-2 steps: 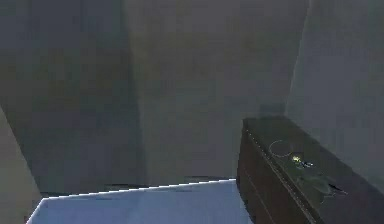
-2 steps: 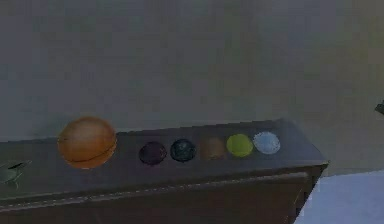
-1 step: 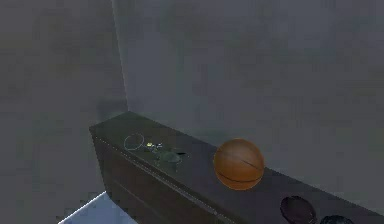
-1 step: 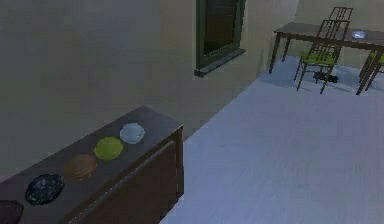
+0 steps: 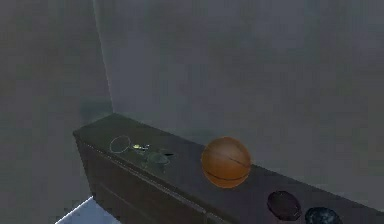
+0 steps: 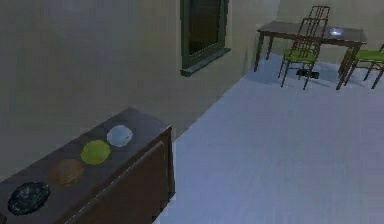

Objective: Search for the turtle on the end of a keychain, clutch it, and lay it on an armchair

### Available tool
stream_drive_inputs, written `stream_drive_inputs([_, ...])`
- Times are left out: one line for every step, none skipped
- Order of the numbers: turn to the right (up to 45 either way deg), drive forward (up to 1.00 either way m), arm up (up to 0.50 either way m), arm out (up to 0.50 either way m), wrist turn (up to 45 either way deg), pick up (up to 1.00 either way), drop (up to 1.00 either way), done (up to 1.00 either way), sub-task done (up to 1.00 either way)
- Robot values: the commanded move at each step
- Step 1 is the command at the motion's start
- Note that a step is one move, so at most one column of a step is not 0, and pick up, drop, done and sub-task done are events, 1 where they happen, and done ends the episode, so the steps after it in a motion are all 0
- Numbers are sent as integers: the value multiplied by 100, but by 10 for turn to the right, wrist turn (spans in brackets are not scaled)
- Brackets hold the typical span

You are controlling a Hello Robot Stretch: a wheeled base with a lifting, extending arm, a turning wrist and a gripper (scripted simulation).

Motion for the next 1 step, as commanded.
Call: stream_drive_inputs([0, 35, 0, 0, 0, 0, 0, 0, 0])
